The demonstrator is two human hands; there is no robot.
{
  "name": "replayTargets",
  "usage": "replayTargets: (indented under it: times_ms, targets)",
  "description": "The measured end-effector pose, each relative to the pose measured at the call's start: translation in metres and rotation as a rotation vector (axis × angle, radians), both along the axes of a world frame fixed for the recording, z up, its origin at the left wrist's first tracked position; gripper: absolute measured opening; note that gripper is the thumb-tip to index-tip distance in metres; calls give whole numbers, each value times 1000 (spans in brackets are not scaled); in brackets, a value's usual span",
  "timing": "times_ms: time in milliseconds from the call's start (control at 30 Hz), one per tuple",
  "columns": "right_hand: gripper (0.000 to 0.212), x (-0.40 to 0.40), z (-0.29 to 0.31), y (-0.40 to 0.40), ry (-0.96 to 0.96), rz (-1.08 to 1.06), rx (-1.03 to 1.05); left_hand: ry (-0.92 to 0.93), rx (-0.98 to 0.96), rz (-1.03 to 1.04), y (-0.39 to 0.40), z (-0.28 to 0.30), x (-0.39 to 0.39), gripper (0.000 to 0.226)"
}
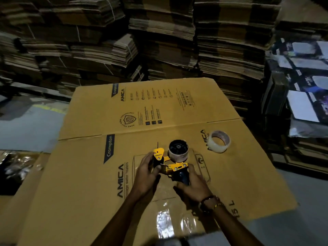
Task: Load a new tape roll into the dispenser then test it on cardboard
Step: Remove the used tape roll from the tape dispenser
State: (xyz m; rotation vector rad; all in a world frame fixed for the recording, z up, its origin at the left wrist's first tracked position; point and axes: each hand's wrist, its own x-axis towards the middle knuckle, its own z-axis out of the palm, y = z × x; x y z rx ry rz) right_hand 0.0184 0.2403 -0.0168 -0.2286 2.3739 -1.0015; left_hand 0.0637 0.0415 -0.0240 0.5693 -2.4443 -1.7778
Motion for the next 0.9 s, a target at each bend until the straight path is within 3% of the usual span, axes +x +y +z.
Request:
replayTargets:
  times_ms: [300,500,600,767,900]
  targets:
    - [58,55,-22,18,-35,-3,-216,-78,187,271,46,-7,52,41]
    - [58,81,-33,13,-72,0,-313,-87,297,321,50,-3,66,46]
    - [61,93,-42,-1,-116,9,-421,-75,219,273,31,-10,62,43]
    - [56,125,-49,-28,-8,111,-510,-97,-168,140,-9,-28,56,41]
    - [57,127,-43,-32,43,174,-458,-163,-186,63,-26,-17,60,35]
